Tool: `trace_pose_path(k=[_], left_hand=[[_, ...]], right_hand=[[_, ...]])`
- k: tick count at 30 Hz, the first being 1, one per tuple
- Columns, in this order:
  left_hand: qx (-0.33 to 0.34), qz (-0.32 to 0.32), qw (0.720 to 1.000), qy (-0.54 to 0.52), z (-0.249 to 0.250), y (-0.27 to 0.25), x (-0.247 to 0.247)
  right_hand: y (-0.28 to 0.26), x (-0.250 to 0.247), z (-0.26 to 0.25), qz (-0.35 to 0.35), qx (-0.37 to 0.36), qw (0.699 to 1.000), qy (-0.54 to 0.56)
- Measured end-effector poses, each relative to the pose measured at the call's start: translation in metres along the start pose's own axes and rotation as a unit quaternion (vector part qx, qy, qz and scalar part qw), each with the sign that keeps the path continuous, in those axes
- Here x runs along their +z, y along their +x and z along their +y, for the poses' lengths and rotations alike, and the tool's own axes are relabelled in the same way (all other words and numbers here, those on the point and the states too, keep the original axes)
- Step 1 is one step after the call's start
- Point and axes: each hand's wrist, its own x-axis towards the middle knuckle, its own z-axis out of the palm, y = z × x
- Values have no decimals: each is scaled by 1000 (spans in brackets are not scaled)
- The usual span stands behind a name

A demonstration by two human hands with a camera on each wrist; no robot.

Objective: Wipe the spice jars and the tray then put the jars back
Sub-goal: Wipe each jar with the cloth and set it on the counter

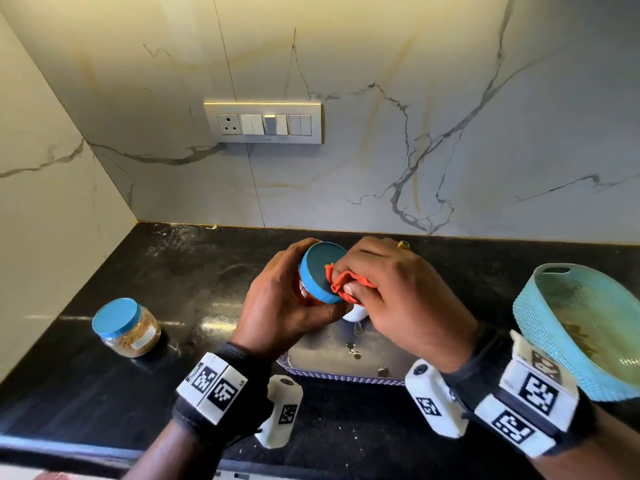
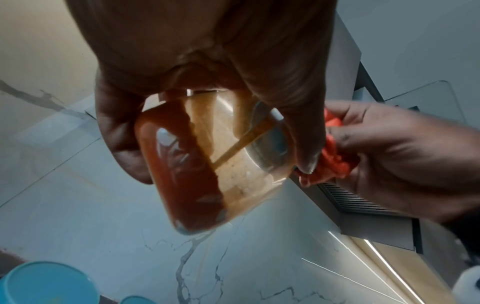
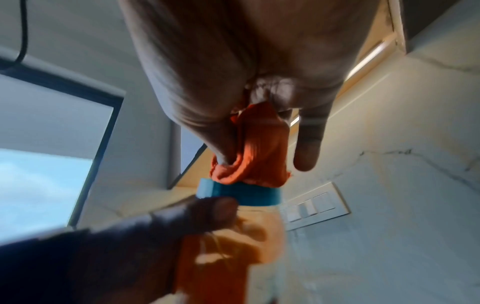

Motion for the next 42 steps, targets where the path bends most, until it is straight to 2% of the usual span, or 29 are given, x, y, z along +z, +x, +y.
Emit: trace_pose_path(k=[5,9,13,15,17,20,23,25,29,31,33,37,40,42], left_hand=[[1,-10,1000,0,6,-1,10],[-2,-16,1000,2,12,2,8],[-4,-8,1000,-11,9,3,2],[-10,-16,999,-26,6,0,2],[-28,-24,998,-43,5,-4,6],[-90,-40,988,-121,6,-4,10],[-128,-57,966,-217,5,1,10],[-155,-51,948,-274,3,4,10],[-244,-48,890,-382,-3,7,11],[-264,-71,854,-443,-4,7,9],[-265,-91,836,-472,-1,7,7],[-245,-109,838,-475,2,7,8],[-230,-96,848,-469,5,10,11],[-229,-77,844,-478,4,11,11]], right_hand=[[17,0,17,46,56,997,-31],[32,5,-3,50,25,998,-7],[17,-3,-5,-10,-40,998,38],[6,-9,6,-50,-48,996,48],[2,-13,19,-65,-28,997,33],[7,-18,34,-22,59,997,35],[10,-21,39,34,132,982,128],[9,-22,39,66,148,967,195],[5,-17,34,93,122,955,254],[4,-14,30,99,106,955,259],[4,-12,27,121,88,954,259],[9,-10,19,160,-5,968,192],[15,-5,11,165,-56,976,127],[17,-1,7,156,-75,982,80]])
